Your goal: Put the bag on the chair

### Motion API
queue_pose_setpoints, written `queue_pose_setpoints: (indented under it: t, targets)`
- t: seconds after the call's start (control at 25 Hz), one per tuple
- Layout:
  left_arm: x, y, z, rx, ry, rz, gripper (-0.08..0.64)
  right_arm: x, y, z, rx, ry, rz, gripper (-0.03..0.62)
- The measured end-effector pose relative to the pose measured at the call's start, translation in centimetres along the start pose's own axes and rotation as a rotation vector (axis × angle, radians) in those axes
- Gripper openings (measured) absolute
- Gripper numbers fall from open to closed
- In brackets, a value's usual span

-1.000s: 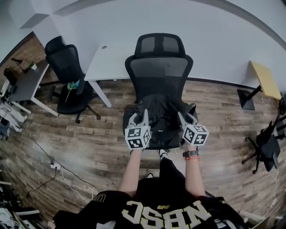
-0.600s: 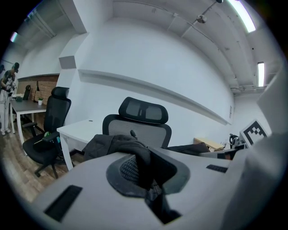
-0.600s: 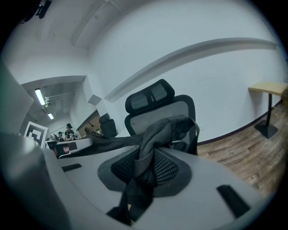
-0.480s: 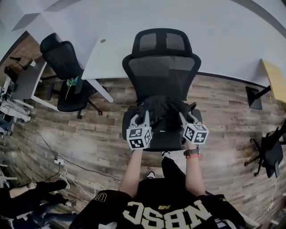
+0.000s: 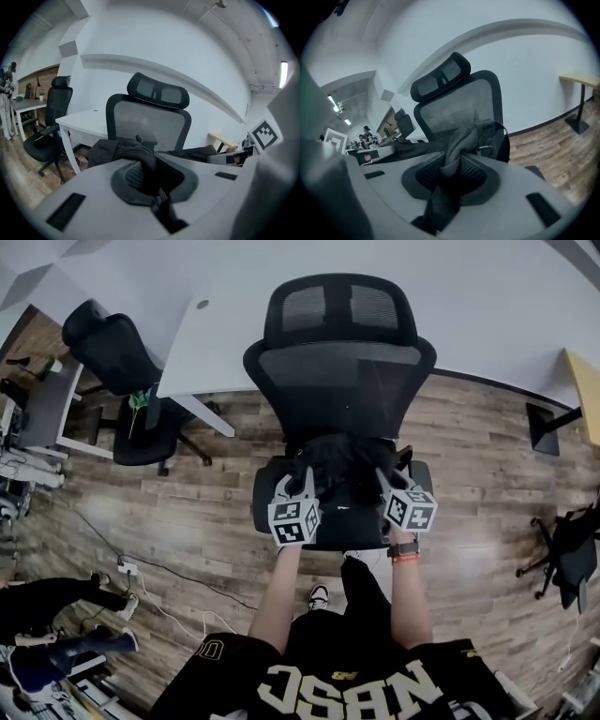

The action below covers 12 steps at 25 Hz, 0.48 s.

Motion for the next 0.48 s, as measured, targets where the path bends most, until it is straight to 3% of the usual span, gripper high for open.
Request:
queue_pose_setpoints:
  t: [0.48]
  targets:
    - [5.3, 3.5, 4.3, -0.04, 0.113, -0.061, 0.028, 4.2, -2.3, 6.7, 0.01, 0.154, -0.016, 0.091]
Point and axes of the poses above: the fingertips, and each gripper's own axes: z forward along the fingers, y to its left, x out of its underside, the point moved 10 cm from there along -z, backward along the fingers, and after that the axes turned 10 degrees about x, right-handed, at the moved point
